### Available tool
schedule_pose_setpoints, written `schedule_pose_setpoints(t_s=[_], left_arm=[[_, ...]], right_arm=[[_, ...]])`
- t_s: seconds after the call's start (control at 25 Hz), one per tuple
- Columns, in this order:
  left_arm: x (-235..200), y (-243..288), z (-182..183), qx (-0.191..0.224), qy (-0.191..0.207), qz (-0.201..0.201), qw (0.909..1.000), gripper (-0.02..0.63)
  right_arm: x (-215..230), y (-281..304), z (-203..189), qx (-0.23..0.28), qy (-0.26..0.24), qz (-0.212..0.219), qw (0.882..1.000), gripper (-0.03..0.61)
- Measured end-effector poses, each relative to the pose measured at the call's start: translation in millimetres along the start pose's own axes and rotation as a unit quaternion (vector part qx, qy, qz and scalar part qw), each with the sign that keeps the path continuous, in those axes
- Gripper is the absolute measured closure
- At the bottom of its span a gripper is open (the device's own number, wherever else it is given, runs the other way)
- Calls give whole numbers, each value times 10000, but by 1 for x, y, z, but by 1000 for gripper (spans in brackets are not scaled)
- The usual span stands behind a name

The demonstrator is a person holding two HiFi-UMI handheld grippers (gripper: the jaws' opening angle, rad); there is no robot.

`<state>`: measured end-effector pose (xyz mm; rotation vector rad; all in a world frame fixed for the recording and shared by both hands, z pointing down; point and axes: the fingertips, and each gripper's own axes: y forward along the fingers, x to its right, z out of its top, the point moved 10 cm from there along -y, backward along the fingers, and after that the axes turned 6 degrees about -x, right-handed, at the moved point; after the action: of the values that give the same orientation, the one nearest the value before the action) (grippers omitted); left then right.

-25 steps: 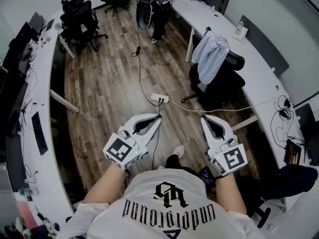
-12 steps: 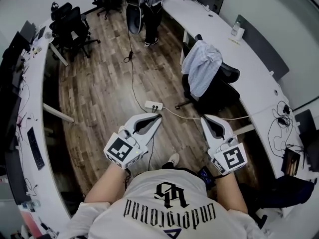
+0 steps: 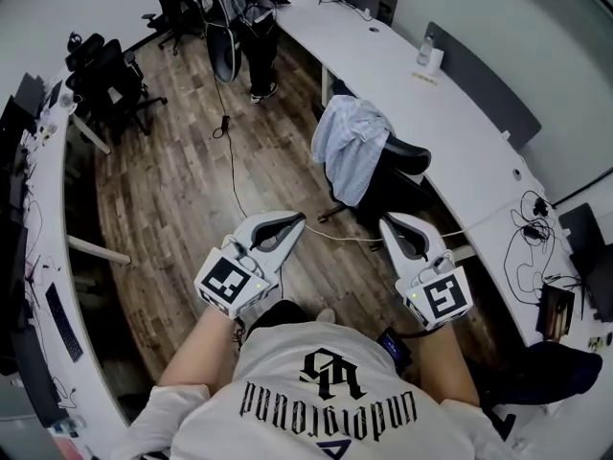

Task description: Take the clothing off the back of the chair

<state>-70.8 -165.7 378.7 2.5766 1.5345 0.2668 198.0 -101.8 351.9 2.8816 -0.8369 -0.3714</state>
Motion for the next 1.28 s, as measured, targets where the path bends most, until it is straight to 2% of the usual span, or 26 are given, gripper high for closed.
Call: schedule_pose_setpoints(t_s=[0.32,0.56,0.88,1.08,1.28], left_arm=[[-38,61,5,-37,69,-321,9995,561],[-84,103,13,-96,202,-718,9972,552],[-142,152,17,-377,458,-1162,9915,430],[-171,180,12,-454,342,-1549,9863,350],[-188,209,0,-694,429,-1941,9776,277]], right_arm=[[40,22,-6,-250,-10,-244,9994,552],[68,54,-1,-420,15,-438,9982,526],[90,103,0,-740,51,-663,9950,471],[99,133,-6,-995,161,-744,9921,417],[107,160,-17,-1336,159,-898,9868,360]])
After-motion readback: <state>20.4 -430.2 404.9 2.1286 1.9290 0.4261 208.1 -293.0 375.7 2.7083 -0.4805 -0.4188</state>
